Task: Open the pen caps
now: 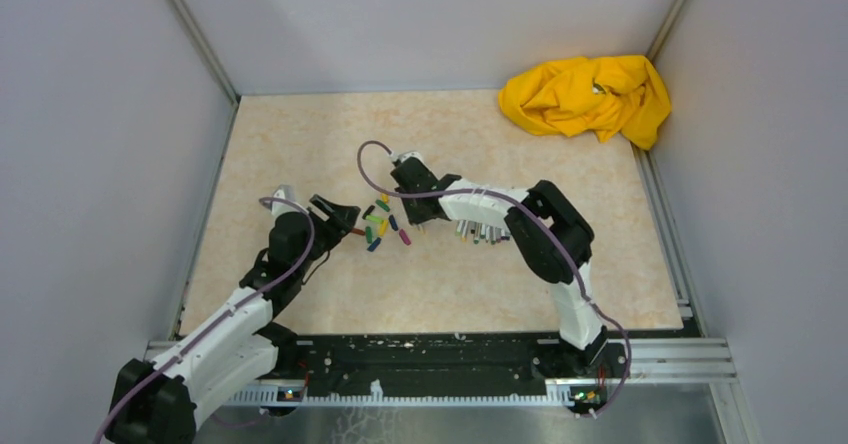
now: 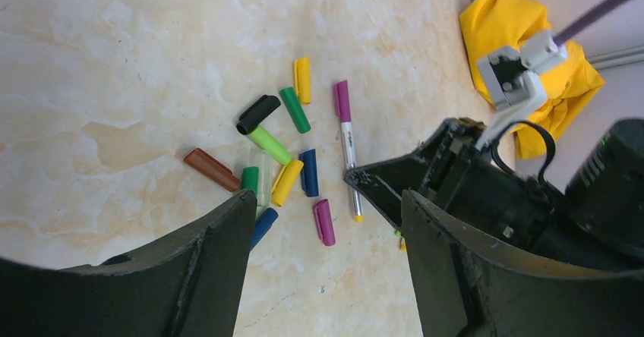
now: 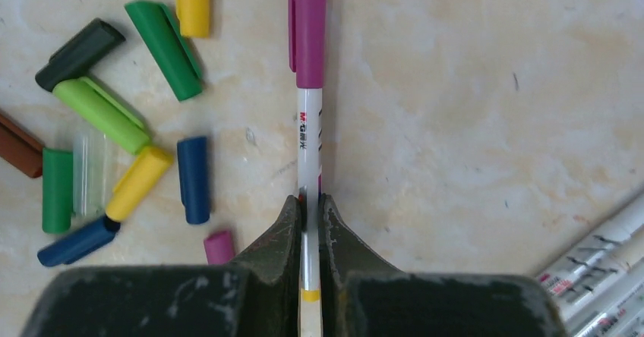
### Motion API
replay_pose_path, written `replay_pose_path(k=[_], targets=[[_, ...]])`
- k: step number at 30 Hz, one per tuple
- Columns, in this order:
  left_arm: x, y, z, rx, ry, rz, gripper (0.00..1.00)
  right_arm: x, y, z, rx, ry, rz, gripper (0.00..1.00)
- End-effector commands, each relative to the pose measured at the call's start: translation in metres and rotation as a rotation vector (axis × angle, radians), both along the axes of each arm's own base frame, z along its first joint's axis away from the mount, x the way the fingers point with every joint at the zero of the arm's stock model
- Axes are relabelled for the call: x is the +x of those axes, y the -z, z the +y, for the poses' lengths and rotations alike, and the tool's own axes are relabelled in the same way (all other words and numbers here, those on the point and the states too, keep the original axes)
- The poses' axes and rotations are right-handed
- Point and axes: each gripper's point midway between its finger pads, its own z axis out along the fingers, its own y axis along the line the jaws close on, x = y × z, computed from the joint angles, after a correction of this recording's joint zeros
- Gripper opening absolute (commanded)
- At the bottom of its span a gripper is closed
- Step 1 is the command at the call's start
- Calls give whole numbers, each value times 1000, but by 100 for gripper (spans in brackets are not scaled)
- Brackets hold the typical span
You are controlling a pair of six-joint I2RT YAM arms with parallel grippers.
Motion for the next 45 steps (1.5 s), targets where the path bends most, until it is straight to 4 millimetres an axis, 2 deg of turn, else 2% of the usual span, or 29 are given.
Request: replay_pose_path(k=[1,3,8,13,23,33,45], targets=[[2,-10,-9,-33,32,-29,76,6,-61,-4,148,51,-136,0],[3,-14,-13,-47,49,-33,76,-4,-74,-8,207,52,-155,0],[3,-20,-27,-92,103,-36,76,-34,-90,-24,302,46,-192,0],[0,-23,-45,-129,157,-37,76,-64,-104,-29,384,20,-206,0],[-2,-43,-77,-172,251,-67,77,-111,-100,-25,496,-20,-181,0],[-7,-37,-95,-213,304,-54,77,-138,-93,-13,552,-73,-156,0],[-15,-20,-111,-216,384,-1,74,-146,-97,-4,598,-123,-136,0]])
